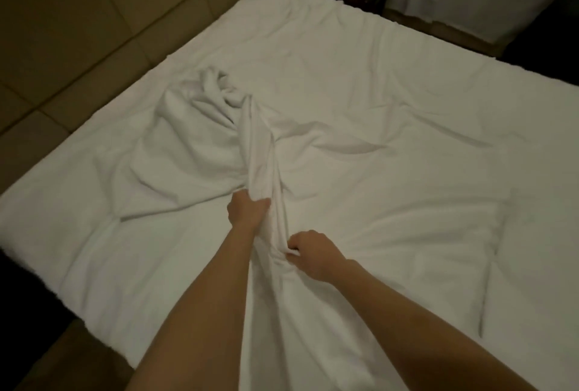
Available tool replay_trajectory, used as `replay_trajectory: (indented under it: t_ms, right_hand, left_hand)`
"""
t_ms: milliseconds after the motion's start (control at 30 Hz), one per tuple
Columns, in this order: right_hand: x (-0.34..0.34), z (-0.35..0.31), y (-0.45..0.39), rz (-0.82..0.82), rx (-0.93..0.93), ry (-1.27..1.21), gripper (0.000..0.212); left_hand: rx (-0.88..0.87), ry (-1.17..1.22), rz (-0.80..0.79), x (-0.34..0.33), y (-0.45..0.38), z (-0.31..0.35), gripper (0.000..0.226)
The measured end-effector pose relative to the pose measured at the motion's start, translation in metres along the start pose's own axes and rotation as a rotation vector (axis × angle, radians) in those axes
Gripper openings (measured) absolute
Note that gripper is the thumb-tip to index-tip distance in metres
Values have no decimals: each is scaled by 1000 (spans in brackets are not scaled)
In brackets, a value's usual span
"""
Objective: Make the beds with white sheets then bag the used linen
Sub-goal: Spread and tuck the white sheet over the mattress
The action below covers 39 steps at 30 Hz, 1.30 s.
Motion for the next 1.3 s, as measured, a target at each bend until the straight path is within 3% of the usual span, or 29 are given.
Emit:
replay_trajectory:
  t_ms: [33, 100, 267, 333, 400, 533, 600, 767, 967, 1133, 1200, 1300]
  right_hand:
    - [-6, 0, 2, -38, 6, 23, 21]
    - [-22, 2, 7, -126, 9, 47, 25]
    - [-50, -6, 12, -431, 31, 169, 28]
    - [-41, -4, 7, -486, -42, 189, 42]
    - [-15, -7, -12, -386, -59, 126, 49]
    - [82, -12, -48, 151, -21, -172, 34]
    - [118, -5, -65, 333, -40, -320, 36]
    - [148, 6, -110, 360, -182, -618, 59]
    - [149, -5, -162, 319, -276, -682, 77]
    - [157, -21, -214, 315, -322, -735, 89]
    - [155, -22, -228, 309, -382, -746, 85]
    - [159, -37, -243, 314, -337, -764, 52]
  left_hand:
    - [9, 31, -9, 1, 5, -10, 43]
    - [48, 83, -32, 6, 18, -35, 34]
    - [212, 57, -129, 23, 54, -116, 35]
    - [224, 15, -174, 26, 53, -123, 38]
    - [185, 8, -148, 34, 40, -110, 47]
    - [-4, -26, -35, 47, 4, -41, 61]
    - [-99, -2, -11, 48, -13, -6, 61]
    - [-60, 266, 35, 64, -73, 34, 61]
    - [99, 408, 6, 97, -125, 36, 62]
    - [267, 372, -222, 90, -150, 34, 72]
    - [318, 413, -331, 82, -152, 33, 83]
    - [389, 562, -427, 81, -154, 31, 96]
Point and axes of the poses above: each hand's wrist, its own y-axis away from the middle knuckle, its own x-axis out of the back of the hand, z = x × y, the point moved 9 cm from there along -y, towards the middle knuckle
